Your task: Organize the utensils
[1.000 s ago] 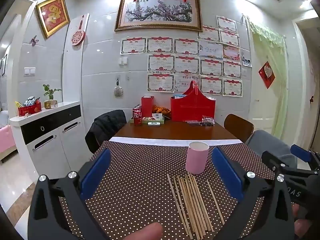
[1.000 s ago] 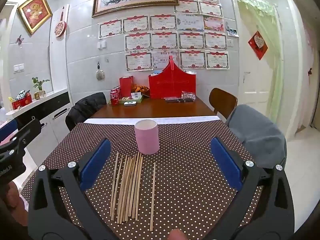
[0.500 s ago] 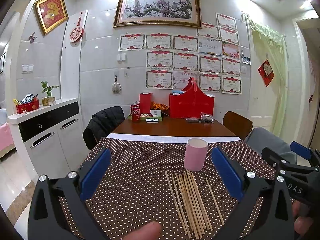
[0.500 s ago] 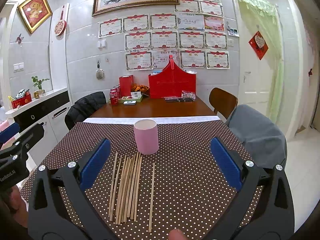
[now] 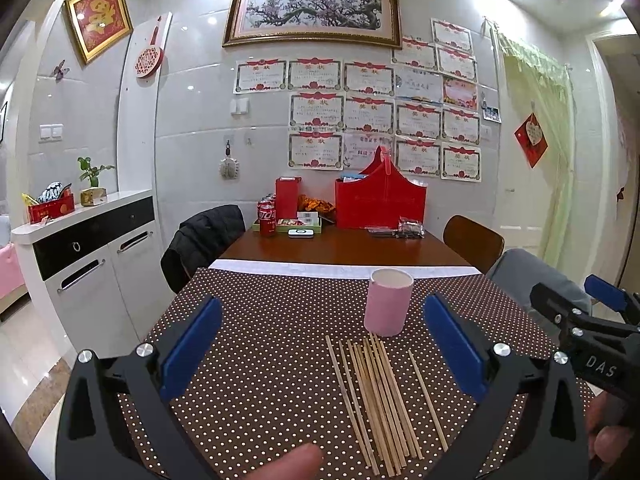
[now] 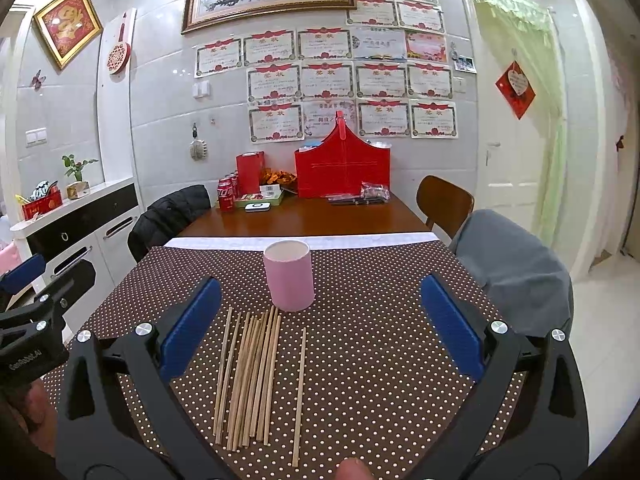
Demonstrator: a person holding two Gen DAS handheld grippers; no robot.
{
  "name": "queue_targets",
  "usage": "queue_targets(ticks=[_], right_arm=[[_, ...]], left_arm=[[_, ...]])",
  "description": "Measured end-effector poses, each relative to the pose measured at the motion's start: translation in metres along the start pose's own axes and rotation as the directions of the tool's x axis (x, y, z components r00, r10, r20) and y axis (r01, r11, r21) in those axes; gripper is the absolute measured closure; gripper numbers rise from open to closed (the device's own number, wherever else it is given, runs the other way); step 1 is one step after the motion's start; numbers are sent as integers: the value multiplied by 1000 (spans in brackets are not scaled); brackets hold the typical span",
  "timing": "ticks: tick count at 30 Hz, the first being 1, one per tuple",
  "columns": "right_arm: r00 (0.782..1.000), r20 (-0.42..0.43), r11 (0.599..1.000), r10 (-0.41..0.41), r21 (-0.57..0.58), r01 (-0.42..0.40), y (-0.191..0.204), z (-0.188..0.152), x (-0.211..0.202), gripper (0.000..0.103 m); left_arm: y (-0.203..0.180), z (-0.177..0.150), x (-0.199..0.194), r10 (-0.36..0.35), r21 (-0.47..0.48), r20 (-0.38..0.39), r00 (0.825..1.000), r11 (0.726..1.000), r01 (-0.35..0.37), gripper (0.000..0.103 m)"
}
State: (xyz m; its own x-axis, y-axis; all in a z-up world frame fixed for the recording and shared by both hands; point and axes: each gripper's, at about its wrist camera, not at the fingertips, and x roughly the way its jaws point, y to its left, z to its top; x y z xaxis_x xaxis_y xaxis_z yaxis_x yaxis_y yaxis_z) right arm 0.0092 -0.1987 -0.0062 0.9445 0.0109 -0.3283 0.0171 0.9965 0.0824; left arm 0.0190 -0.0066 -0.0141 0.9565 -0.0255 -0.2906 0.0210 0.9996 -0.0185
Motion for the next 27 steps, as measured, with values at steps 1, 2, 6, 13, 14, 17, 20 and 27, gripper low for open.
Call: queue_targets(ticks=[1,2,6,13,14,17,20,27], right_arm=[[1000,1,1000,-3,-3,3,1,0,0,5],[1000,0,1000,-3,-4,3,0,0,0,5],[1000,2,1000,3,-4,-3,-2,1,0,5],[1000,7,1000,7,-12,-7,2,1,-1,5],[1000,9,1000,8,-12,-8,3,2,-1,5],[1000,11,1000,7,-11,-6,4,2,-1,5],[1000,11,1000,5,-14,-5,4,2,-1,5],[1000,6,1000,0,-9,0,2,2,-1,5]], left_arm=[[1,0,0,0,-3,-2,1000,1000,0,4],[1,0,0,0,-5,-2,1000,1000,0,4],[2,0,1,3,-11,-6,1000,1000,-3,4],[4,2,0,5,-9,2,1000,1000,-5,4],[5,2,0,4,-10,1,1000,1000,-4,4],[4,1,0,6,-10,-2,1000,1000,-6,4],[5,1,1,7,-6,-5,1000,1000,-7,4],[9,-2,8,11,-14,-28,1000,1000,-11,4]])
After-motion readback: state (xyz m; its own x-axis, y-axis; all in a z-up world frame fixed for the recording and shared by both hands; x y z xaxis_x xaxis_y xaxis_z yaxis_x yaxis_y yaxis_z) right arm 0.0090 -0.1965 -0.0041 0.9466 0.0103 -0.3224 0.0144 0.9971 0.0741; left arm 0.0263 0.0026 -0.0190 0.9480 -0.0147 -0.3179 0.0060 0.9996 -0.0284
